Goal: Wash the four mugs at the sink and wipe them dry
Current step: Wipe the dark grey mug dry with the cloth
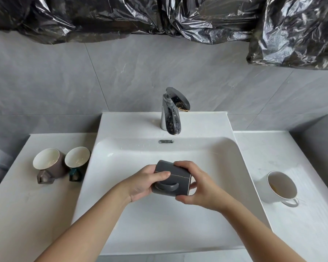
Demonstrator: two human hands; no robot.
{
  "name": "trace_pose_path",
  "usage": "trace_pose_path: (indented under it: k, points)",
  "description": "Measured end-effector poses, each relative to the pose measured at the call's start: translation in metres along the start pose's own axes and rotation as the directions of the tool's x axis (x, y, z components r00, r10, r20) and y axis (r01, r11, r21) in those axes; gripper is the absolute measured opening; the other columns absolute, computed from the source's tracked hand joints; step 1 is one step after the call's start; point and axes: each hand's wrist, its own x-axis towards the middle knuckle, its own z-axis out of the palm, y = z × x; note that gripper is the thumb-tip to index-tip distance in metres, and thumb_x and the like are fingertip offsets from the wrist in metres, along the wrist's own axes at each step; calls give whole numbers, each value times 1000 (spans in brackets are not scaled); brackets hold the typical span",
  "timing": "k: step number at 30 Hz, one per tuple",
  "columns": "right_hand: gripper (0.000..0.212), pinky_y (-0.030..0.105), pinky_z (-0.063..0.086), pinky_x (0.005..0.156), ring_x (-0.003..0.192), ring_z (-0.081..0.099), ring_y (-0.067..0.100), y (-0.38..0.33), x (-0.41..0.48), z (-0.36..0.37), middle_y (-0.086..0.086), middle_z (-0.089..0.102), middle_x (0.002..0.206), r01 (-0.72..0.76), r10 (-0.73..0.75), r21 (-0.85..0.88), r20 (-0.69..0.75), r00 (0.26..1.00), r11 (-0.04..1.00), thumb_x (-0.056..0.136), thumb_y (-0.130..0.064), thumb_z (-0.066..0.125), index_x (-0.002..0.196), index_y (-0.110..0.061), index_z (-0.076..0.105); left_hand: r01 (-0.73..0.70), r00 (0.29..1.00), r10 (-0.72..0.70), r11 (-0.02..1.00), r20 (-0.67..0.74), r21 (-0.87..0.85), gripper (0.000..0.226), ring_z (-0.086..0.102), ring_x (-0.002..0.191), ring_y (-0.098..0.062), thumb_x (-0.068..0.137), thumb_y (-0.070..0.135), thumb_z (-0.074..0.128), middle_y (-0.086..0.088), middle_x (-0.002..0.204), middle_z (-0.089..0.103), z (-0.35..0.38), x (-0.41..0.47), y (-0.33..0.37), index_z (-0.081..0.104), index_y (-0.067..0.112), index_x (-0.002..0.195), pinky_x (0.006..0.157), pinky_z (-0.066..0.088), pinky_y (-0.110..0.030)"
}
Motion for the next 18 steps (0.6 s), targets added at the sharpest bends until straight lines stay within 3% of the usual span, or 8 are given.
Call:
trace_pose_path:
  k: [1,3,5,7,10,13,15,18]
  points:
    - [75,26,57,77,114,59,13,-1,0,-2,-16,52,128,-104,100,156,37,994,982,72,-24,81,134,-40,42,-17,1000,18,999,-11,50,38,66,103,-20,85,23,59,-10,112,69,-1,0,-1,60,8,120,86,53,-33]
    - [71,37,59,73,109,65,22,-5,1,-7,-2,58,127,-345,305,440,161,939,829,73,-43,75,137,-35,44,-56,998,60,975,-14,213,37,65,103,-15,85,23,60,-7,111,70,0,-1,1,60,13,120,86,52,-29]
    - [70,44,61,69,96,69,29,-6,5,-8,12,63,115,-466,413,550,227,882,694,71,-50,73,132,-23,51,-75,997,78,948,4,309,36,64,105,-15,84,23,60,-10,115,69,0,-1,4,60,15,119,91,50,-32]
    - [66,42,61,67,88,69,25,-7,8,-4,12,64,108,-415,398,537,155,904,734,69,-45,75,126,-17,56,-63,998,59,967,22,246,37,64,108,-21,85,23,61,-14,119,67,0,0,6,60,13,121,96,48,-37]
    - [63,32,60,77,103,64,10,-7,8,0,-7,63,119,-171,182,192,-42,982,966,72,-24,81,127,-36,53,-25,999,22,996,46,81,40,62,115,-28,86,19,61,-15,123,66,-4,1,5,58,8,124,99,49,-41]
    - [71,20,54,82,115,57,8,-4,7,-5,-11,56,129,-73,74,27,-11,997,997,76,-15,83,129,-43,45,-19,999,16,996,31,92,39,64,112,-24,85,17,62,-9,117,69,-5,2,2,59,10,123,91,51,-35]
    - [66,27,56,85,112,62,16,-7,13,-14,-5,62,124,-241,217,171,149,965,955,76,-25,82,131,-38,48,-28,999,21,977,33,210,35,65,105,-15,84,17,62,1,108,71,-3,1,3,61,16,119,86,50,-27]
    - [67,46,57,85,112,65,29,-5,21,-29,11,62,127,-547,401,323,420,814,773,74,-43,76,135,-28,52,-40,995,1,920,100,390,31,63,94,-3,83,15,61,14,96,70,3,0,10,61,26,112,79,48,-19]
